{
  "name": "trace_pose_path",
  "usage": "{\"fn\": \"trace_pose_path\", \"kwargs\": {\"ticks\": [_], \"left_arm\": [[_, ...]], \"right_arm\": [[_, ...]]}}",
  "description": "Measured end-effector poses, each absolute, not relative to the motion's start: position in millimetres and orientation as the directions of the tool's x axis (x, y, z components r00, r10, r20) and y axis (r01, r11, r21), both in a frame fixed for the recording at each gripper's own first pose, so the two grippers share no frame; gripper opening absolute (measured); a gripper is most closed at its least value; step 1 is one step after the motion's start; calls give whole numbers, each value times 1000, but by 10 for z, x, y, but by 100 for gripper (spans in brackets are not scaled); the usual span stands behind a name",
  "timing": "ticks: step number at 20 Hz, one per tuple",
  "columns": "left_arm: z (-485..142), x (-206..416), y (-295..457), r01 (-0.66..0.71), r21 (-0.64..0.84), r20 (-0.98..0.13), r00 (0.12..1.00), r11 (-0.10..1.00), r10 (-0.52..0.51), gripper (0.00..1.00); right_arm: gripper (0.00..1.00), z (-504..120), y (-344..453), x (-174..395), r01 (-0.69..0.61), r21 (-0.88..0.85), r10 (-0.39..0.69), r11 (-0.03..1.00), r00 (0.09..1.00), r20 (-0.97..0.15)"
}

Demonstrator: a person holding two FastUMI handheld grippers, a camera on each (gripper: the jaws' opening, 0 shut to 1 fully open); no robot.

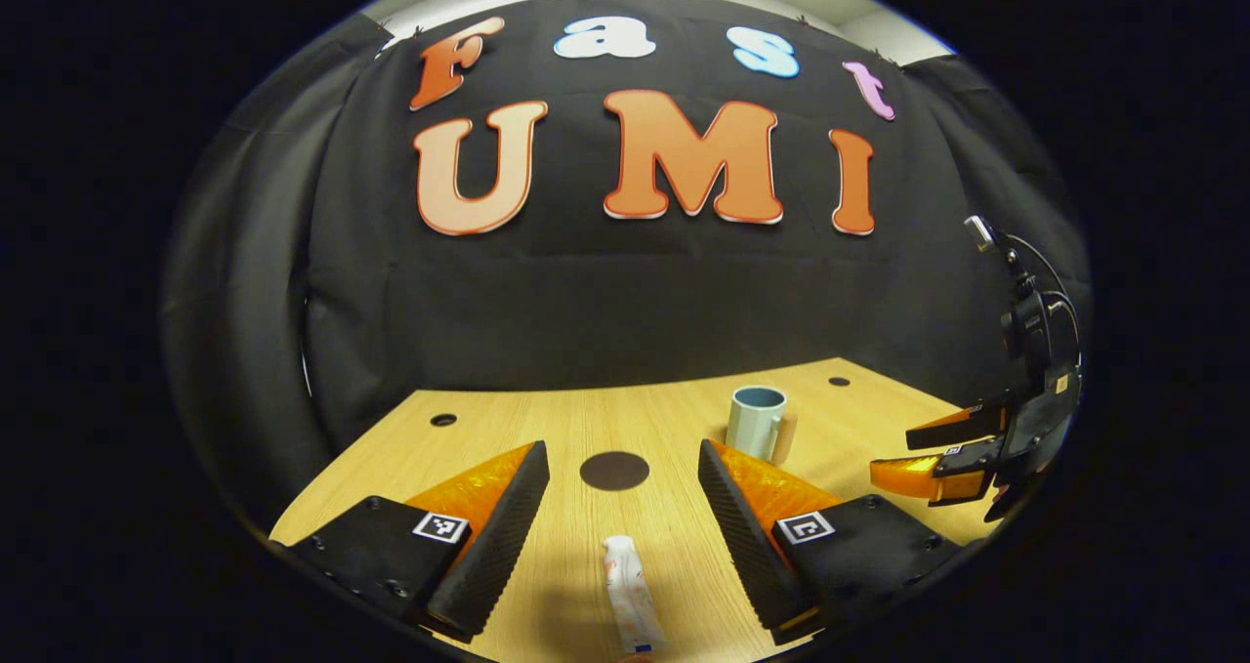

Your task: Put the toothbrush and toothpaste on the desktop into the cup, then pick up the cup and place it on the coaster on the desktop.

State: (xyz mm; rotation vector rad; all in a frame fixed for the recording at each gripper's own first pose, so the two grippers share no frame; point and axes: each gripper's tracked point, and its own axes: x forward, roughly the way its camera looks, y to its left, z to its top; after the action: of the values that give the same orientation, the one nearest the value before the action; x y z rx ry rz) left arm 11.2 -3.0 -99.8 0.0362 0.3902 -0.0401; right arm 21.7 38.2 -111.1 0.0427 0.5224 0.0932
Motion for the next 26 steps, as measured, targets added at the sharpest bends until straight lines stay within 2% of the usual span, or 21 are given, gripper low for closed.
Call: {"fn": "trace_pose_path", "kwargs": {"ticks": [2,3,4,5,8,15,18,21,23,24,26], "left_arm": [[-1242,97,-33,50,20,-463,886,999,-35,99],[-1369,89,-39,51,12,-504,863,999,-38,100],[-1498,83,-38,49,9,-541,840,999,-36,99],[-1581,79,-36,45,8,-571,820,999,-33,99],[-1848,63,-6,47,12,-655,755,999,-28,99],[-2269,-39,55,43,30,-764,646,999,-5,100],[-2476,-82,90,44,29,-811,585,999,-3,100],[-2589,-84,85,45,31,-841,541,999,1,100],[-2659,-126,78,41,27,-857,515,999,2,100],[-2691,-144,50,40,12,-864,504,999,-10,100],[-2711,-122,-17,36,-6,-865,502,999,-24,91]], "right_arm": [[85,-1255,428,219,-85,65,106,994,836,-538],[81,-1311,444,226,-87,62,107,994,823,-558],[85,-1378,452,240,-89,58,106,994,811,-575],[85,-1431,454,244,-91,51,104,995,801,-589],[80,-1629,526,256,-105,55,116,993,755,-646],[80,-1991,668,316,-115,77,135,990,673,-727],[67,-2083,751,288,-115,120,166,986,628,-761],[61,-2045,738,322,-110,112,157,988,623,-766],[52,-2070,726,326,-119,80,137,990,623,-770],[43,-2091,757,322,-139,72,144,988,623,-769],[35,-2088,805,311,-154,75,156,985,621,-768]]}}
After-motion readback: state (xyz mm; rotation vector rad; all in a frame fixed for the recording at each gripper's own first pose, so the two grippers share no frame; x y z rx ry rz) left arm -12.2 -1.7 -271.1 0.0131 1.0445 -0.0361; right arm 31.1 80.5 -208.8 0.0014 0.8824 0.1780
